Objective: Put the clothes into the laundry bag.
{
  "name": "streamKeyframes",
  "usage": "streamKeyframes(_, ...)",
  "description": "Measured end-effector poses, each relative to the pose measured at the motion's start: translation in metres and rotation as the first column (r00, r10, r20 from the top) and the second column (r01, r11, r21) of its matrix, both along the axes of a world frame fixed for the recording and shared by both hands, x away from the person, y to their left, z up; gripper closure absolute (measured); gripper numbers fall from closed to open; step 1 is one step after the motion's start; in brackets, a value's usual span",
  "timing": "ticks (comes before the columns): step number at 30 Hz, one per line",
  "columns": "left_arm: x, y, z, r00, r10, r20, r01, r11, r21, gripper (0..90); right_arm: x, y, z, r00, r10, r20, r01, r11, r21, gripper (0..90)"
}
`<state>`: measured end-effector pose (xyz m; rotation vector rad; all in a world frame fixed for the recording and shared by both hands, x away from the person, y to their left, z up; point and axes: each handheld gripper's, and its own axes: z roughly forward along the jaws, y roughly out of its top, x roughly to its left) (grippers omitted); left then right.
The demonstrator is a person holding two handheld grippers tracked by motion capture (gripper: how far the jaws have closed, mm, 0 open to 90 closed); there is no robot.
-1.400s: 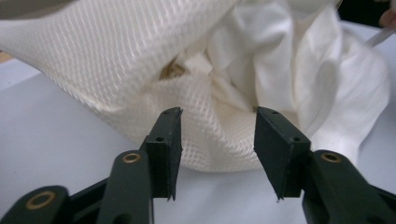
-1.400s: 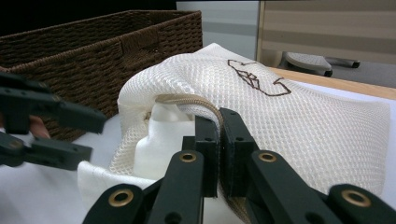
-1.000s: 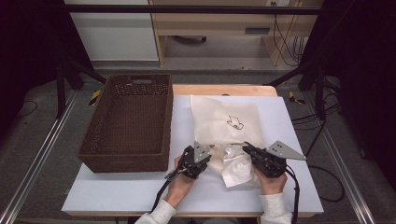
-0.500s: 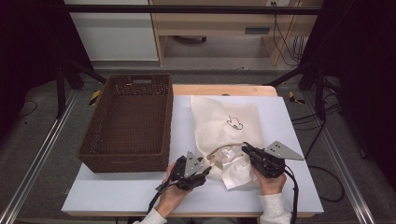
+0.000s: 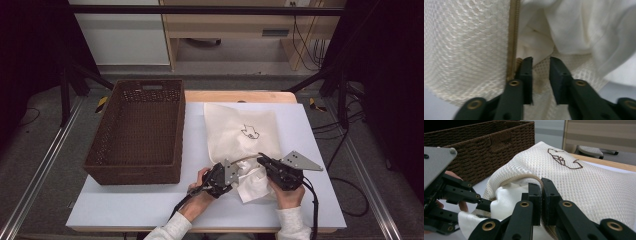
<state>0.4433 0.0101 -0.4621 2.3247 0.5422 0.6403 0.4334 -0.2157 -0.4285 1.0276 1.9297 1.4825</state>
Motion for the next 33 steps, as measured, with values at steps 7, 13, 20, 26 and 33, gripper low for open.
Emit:
streamKeyframes(7,0.000,0.028,0.012,0.9982,0.004,-0.060,-0.012,0.9914,-0.130,89.5,0.001,0.000,0.000,1.0000,-0.005,-0.001,0.005,1.000,0.000,86.8)
streamKeyframes(13,-0.011,0.049,0.025,0.9973,-0.006,-0.073,-0.011,0.9747,-0.223,85.4,0.001,0.001,0.000,1.0000,-0.006,0.002,0.006,1.000,-0.002,86.7)
streamKeyframes(20,-0.016,0.018,0.008,0.9976,-0.023,-0.065,0.018,0.9963,-0.084,56.8,0.001,0.001,0.000,1.0000,-0.004,0.001,0.004,1.000,-0.001,86.7)
streamKeyframes(26,0.000,0.009,-0.006,0.9970,0.065,-0.041,-0.066,0.9978,-0.003,67.6,0.001,0.003,-0.001,1.0000,0.007,-0.004,-0.007,1.000,-0.013,86.6)
streamKeyframes(33,0.001,0.013,-0.011,0.9952,0.094,-0.029,-0.092,0.9938,0.063,78.5,0.002,0.009,-0.002,0.9998,0.019,-0.008,-0.019,0.999,-0.031,86.6)
